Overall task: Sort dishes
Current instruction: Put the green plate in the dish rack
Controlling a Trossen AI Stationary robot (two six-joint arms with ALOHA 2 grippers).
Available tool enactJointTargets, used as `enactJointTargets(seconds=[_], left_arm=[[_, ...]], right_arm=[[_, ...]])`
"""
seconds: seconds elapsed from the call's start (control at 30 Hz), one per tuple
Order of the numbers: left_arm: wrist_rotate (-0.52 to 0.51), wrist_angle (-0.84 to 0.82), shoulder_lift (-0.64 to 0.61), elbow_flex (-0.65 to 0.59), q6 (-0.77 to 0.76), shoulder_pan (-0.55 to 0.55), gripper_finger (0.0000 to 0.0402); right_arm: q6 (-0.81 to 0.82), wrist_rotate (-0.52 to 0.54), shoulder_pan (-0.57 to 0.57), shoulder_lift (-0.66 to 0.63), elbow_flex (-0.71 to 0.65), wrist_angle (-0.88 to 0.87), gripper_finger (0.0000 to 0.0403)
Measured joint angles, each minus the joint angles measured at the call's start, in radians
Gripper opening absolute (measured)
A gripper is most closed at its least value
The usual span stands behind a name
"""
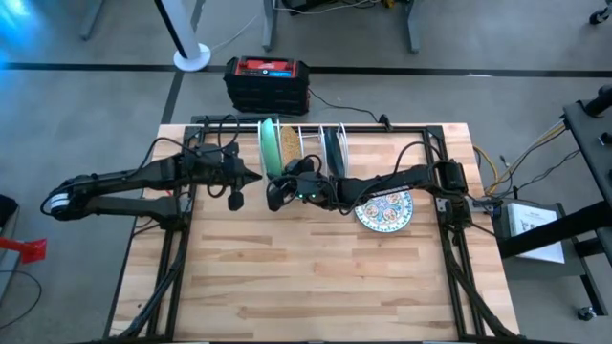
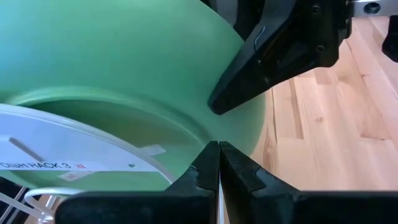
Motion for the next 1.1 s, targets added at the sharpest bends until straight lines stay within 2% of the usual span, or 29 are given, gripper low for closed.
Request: enactJointTargets(seconds=[0.17,0.63,1.1], left_arm=[[0.000,0.000,0.000,0.000,0.000,0.000,0.0000],[0.000,0.000,0.000,0.000,0.000,0.000,0.0000],[0.001,0.000,0.000,-0.001,-0.017,0.000,0.0000]], right_arm=[[0.009,0.003,-0.001,0.000,0.000,0.001,0.0046],[0.037,0.009,0.017,-0.006,0.000,-0.001,0.0127],[0.135,0.008,0.030,-0.045,0.000,-0.073,0.0196]])
